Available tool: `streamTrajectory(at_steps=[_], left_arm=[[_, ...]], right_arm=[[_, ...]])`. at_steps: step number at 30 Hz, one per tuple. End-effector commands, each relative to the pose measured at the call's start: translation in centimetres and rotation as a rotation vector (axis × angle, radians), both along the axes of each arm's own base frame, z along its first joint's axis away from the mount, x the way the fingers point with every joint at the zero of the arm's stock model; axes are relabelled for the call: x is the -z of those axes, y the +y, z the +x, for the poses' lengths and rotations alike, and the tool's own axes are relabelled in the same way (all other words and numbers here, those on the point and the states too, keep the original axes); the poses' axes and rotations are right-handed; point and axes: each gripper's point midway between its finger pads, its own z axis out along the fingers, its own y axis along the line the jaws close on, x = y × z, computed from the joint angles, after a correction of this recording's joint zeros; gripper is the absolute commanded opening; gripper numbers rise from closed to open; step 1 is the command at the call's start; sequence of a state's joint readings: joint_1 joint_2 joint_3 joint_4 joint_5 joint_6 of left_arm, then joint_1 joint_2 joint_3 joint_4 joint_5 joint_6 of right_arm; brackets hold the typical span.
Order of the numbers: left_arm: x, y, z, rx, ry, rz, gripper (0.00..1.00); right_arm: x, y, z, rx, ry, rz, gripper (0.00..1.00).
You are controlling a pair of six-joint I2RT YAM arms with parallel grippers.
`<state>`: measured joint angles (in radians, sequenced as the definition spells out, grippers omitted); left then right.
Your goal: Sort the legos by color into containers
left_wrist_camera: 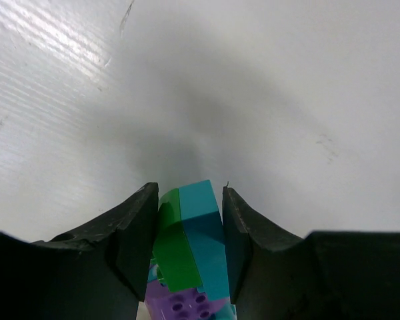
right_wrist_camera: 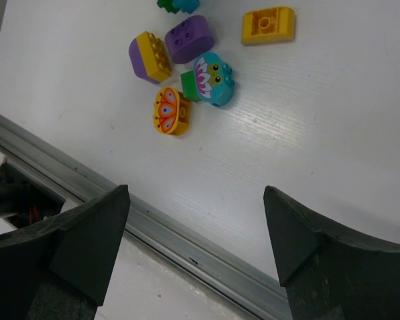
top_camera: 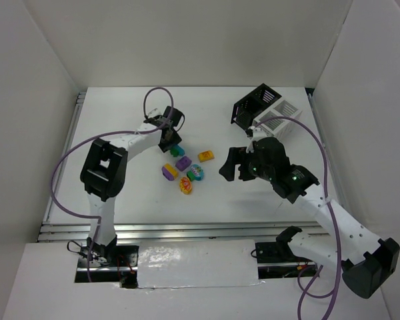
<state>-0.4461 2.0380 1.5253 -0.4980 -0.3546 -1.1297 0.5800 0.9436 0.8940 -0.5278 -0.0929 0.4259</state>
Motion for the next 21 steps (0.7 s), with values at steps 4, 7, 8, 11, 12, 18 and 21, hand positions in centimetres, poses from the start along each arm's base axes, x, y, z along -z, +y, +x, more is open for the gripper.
streamTrajectory(at_steps=[4,7,8,11,12,18,21], left_arm=[[-9.9,0.2,1.5,0.043,-0.26,-0.015,0.0],[-12.4,0.3,0.4,0.061,-0.32,0.0,0.0],[-13.8,0.3,-0.2,0.074,-0.345,-0.009,0.0],[-15.4,-0.7,-2.3,0.128,-0.366,-0.048,0.0],[-15.3,-1.4,-3.4,0.157,-0.36,-0.056,0.0],[-18.4,-5.8,-8.3,0.373,-0.409,-0.135,0.0],[-19.6,-7.4,-10.7,0.466,-0.428,-0.185,0.0]], right_arm=[[-1.3,2.3,0.5,-0.071,-0.085,0.116,0.89],[-1.6,3.5,0.5,-0.108,-0.066,0.157,0.89],[-1.7,4.0,0.5,-0.125,-0.07,0.181,0.89],[-3.3,5.3,0.4,-0.174,-0.114,0.269,0.89],[-3.5,5.5,0.5,-0.182,-0.118,0.276,0.89],[-5.1,7.5,0.8,-0.281,-0.124,0.314,0.89],[-5.3,8.0,0.6,-0.306,-0.125,0.335,0.89]])
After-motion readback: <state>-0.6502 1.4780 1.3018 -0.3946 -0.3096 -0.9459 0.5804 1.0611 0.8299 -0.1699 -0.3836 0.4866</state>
